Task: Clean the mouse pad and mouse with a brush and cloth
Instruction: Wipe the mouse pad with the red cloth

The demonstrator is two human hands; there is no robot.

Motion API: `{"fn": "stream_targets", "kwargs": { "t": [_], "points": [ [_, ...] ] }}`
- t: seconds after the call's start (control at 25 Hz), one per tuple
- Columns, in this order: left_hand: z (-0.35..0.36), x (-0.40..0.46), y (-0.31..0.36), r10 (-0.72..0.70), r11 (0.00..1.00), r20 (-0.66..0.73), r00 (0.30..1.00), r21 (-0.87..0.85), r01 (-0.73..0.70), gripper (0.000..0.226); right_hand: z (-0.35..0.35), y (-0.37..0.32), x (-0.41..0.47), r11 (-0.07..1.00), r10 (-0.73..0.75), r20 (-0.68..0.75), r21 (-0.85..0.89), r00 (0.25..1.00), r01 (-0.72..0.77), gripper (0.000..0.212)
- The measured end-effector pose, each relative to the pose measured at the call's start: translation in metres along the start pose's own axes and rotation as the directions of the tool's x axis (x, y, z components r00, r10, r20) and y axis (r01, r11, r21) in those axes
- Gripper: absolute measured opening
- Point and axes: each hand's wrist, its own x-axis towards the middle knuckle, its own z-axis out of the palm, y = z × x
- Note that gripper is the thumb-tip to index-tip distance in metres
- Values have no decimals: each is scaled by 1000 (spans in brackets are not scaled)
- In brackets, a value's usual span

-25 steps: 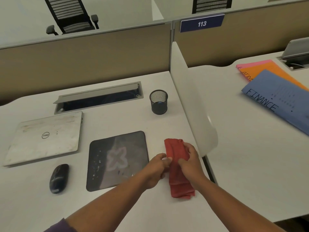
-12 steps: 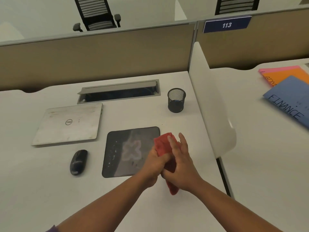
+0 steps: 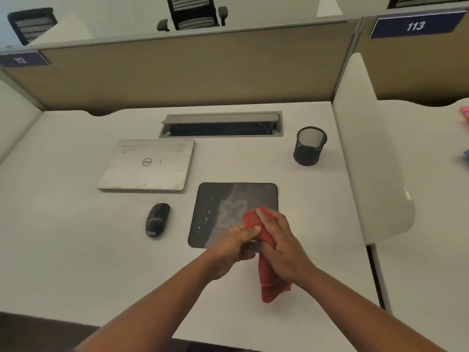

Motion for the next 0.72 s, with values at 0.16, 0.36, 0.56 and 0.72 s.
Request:
{"fn": "stream_targets", "kwargs": {
  "t": [0.16,0.36,0.56,0.72],
  "points": [
    [-55,-6,4,189,908,-280,941,416,-59,25,22,-3,10,985,34,-4,-169,999,-35,68],
    [-141,8,21,490,319,-247,836,943,92,35,52,-2,36,911,79,-33,-403,996,-86,68],
    [-180,41,49,462,-49,-59,885,994,93,28,78,-1,62,755,131,-105,-634,986,-168,66],
    [-176,46,59,296,133,52,954,987,-95,32,86,6,59,759,77,-183,-627,980,-177,64]
  ]
}}
